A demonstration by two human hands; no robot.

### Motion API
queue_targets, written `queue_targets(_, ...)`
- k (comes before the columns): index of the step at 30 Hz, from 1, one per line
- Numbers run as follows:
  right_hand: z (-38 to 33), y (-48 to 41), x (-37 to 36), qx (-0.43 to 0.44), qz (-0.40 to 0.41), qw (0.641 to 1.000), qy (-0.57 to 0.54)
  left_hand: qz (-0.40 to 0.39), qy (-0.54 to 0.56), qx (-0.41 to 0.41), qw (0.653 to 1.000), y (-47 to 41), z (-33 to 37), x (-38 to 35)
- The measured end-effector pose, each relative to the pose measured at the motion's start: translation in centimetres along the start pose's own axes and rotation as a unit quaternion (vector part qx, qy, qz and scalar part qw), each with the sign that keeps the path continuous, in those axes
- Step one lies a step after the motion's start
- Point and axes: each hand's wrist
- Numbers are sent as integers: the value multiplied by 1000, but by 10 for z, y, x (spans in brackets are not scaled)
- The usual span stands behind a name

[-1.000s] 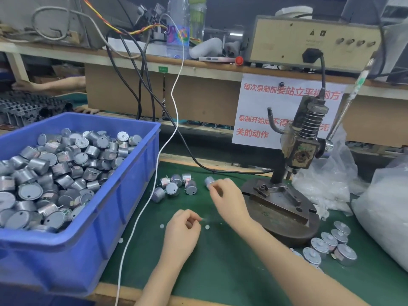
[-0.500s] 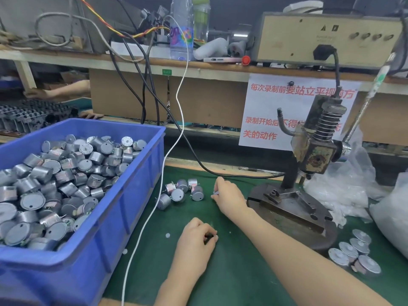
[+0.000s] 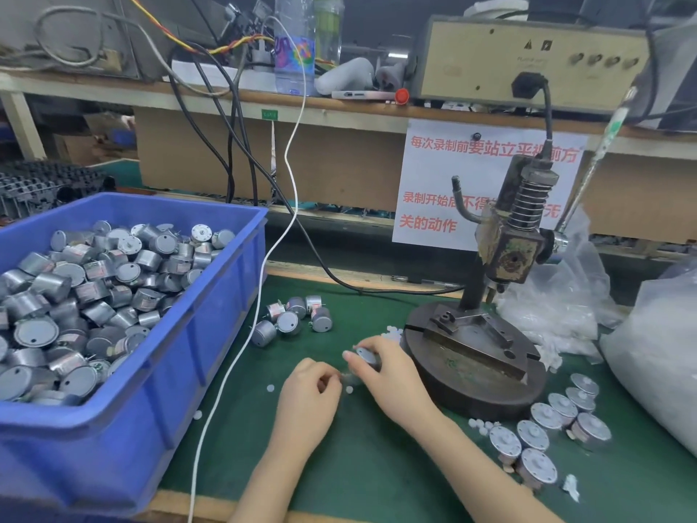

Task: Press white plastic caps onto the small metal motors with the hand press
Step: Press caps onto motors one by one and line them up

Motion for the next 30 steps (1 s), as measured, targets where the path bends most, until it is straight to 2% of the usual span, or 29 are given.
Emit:
queue_targets(3, 8, 10, 0, -15, -6, 1000, -21, 28, 51, 52, 997, -1, 1, 3)
queue_targets(8, 9, 14, -5, 42, -5, 999, -12, 38, 70, 85, 993, 0, 3, 3)
queue_targets(11, 10, 15, -7, 68, -23, 997, -5, 41, 65, 85, 993, 0, 3, 3)
queue_targets(20, 11, 13, -11, 68, -47, 997, 0, 45, 46, 75, 995, 1, 3, 2)
queue_targets(26, 11, 15, -13, 110, -59, 989, 75, 41, 36, 64, 996, 2, 6, 3)
queue_targets(30, 12, 13, -11, 70, -43, 997, 8, 46, 35, 63, 996, 2, 6, 3)
Point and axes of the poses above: each hand's wrist, its own y-axis away from the middle knuckle, its own x-axis out of the back of the hand, z = x × y, and after that the axes turned 13 degrees about z, right-handed
